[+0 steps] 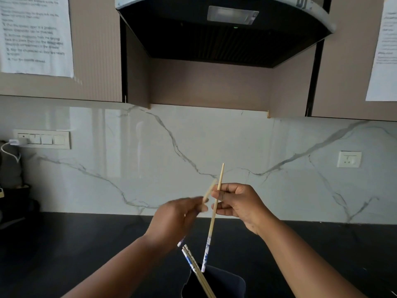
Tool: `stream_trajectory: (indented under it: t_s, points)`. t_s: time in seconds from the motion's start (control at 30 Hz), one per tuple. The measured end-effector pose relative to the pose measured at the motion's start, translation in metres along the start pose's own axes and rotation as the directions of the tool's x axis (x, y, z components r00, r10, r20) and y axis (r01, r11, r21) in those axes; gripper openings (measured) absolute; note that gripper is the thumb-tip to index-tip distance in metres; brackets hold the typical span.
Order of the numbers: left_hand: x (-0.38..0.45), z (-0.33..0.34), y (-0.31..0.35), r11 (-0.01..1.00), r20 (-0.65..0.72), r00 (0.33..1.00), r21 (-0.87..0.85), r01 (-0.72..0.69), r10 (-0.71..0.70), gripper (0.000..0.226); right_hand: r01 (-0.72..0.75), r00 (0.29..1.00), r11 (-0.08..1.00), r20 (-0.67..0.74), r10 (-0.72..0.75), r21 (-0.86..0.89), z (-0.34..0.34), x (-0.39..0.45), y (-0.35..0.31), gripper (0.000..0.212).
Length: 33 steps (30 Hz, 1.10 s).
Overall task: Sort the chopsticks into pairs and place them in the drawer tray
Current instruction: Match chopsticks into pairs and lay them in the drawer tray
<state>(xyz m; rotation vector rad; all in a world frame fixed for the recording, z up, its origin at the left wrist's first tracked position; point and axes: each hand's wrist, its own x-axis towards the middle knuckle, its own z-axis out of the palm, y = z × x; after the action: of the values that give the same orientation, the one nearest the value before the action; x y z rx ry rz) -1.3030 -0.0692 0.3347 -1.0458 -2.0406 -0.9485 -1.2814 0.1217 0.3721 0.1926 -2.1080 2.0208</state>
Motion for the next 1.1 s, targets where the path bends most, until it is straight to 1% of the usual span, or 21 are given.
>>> stream_trajectory:
  t_s: [0.03,0.07,0.1,0.17,0.23,0.3,0.37,0.43,0.57,0.7,0.77,0.87,1.0,1.1]
  points:
    - [0.004,0.0,0.003,0.953,0.063,0.966,-0.158,0.26,-0.253,0.015,-0.003,1.0,1.0,0.015,0.003,0.012,0.001,0.0,0.001,0.013]
    - [0.008,-0.001,0.005,0.858,0.144,0.898,-0.267,0.439,-0.415,0.014,-0.007,0.999,1.0,0.033,0.007,0.019,0.002,-0.001,0.002,0.013]
    - [0.012,-0.001,0.005,0.788,0.196,0.851,-0.32,0.526,-0.488,0.015,-0.01,0.999,1.0,0.052,0.009,0.02,0.004,-0.002,0.002,0.012]
    - [0.016,0.0,0.005,0.708,0.283,0.802,-0.376,0.597,-0.526,0.014,-0.012,0.997,1.0,0.08,0.01,0.02,0.008,-0.003,0.004,0.012]
    - [0.016,0.001,0.007,0.658,0.351,0.779,-0.417,0.626,-0.519,0.011,-0.009,0.997,1.0,0.077,0.007,0.018,0.011,-0.004,0.007,0.011]
    - [0.013,0.005,0.007,0.649,0.379,0.766,-0.407,0.642,-0.52,0.006,0.0,0.998,1.0,0.061,0.0,-0.009,0.014,-0.004,0.011,0.011]
    - [0.013,0.008,0.007,0.669,0.367,0.772,-0.388,0.634,-0.519,0.006,-0.003,0.999,1.0,0.052,0.004,-0.027,0.015,-0.004,0.014,0.013]
    - [0.012,0.01,0.006,0.692,0.338,0.793,-0.389,0.608,-0.507,0.01,-0.011,0.998,1.0,0.054,0.013,-0.025,0.015,-0.005,0.016,0.012]
    - [0.011,0.015,0.003,0.702,0.302,0.818,-0.419,0.575,-0.49,0.018,-0.027,0.998,1.0,0.049,0.027,-0.008,0.016,-0.006,0.017,0.013]
    - [0.011,0.019,0.002,0.693,0.283,0.822,-0.442,0.57,-0.495,0.02,-0.073,0.996,0.997,0.059,0.071,0.033,0.015,-0.007,0.018,0.012]
    - [0.011,0.02,0.002,0.688,0.282,0.817,-0.442,0.576,-0.503,0.016,-0.089,0.995,0.995,0.057,0.086,0.048,0.015,-0.007,0.019,0.011]
    - [0.011,0.022,0.002,0.638,0.314,0.795,-0.477,0.605,-0.519,0.009,-0.091,0.995,0.996,0.05,0.091,0.014,0.016,-0.008,0.022,0.013]
    - [0.012,0.022,0.004,0.581,0.356,0.768,-0.505,0.638,-0.533,0.007,-0.084,0.994,0.995,0.066,0.088,-0.061,0.016,-0.012,0.027,0.026]
    - [0.014,0.019,0.006,0.483,0.355,0.753,-0.599,0.638,-0.555,0.006,-0.106,0.993,0.991,0.051,0.111,-0.086,0.011,-0.014,0.03,0.018]
